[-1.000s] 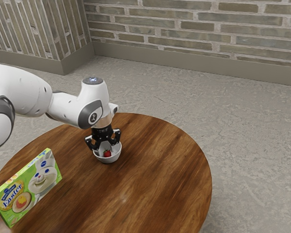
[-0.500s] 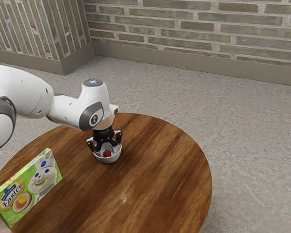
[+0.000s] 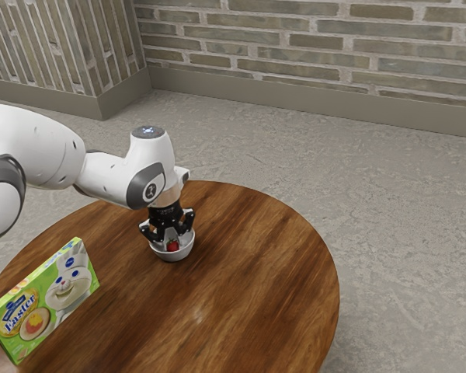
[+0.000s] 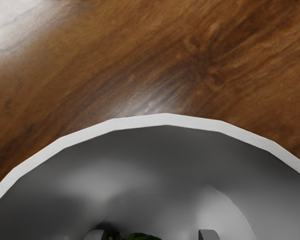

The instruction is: Take strawberry from the bowl

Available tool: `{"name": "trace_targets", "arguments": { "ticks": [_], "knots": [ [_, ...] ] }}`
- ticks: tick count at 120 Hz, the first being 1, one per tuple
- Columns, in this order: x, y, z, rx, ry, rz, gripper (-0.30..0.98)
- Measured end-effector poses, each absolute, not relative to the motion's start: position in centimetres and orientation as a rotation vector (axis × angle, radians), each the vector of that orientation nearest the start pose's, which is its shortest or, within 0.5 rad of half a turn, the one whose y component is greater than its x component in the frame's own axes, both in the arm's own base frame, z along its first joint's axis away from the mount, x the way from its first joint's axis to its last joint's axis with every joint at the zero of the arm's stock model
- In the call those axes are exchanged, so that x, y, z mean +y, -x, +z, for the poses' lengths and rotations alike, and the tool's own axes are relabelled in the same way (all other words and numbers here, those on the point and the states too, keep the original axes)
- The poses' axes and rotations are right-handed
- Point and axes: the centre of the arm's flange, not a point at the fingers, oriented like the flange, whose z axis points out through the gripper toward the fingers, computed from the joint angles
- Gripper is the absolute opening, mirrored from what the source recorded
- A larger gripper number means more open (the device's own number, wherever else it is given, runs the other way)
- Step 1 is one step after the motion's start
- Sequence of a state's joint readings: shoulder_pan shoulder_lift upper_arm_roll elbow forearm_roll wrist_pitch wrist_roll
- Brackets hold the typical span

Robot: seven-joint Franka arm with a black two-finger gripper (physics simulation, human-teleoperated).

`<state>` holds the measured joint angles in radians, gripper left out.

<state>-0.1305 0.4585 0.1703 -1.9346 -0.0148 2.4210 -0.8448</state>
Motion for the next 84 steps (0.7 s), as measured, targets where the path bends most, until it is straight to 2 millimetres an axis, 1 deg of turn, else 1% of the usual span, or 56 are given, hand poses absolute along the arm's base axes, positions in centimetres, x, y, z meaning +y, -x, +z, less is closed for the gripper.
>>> {"name": "trace_targets", "arguments": {
  "ticks": [46,52,60,66,73,84],
  "knots": [
    [2.0,-62.7,25.4,-1.324,2.79,-0.091,0.05],
    [2.0,-62.7,25.7,-1.326,2.79,-0.096,0.04],
    [1.8,-62.7,26.7,-1.33,2.796,-0.115,0.04],
    [1.5,-62.2,27.6,-1.329,2.803,-0.124,0.03],
    [0.6,-61.1,28.8,-1.321,2.818,-0.128,0.03],
    [-1.6,-59.0,31.0,-1.286,2.857,-0.136,0.03]
  ]
}}
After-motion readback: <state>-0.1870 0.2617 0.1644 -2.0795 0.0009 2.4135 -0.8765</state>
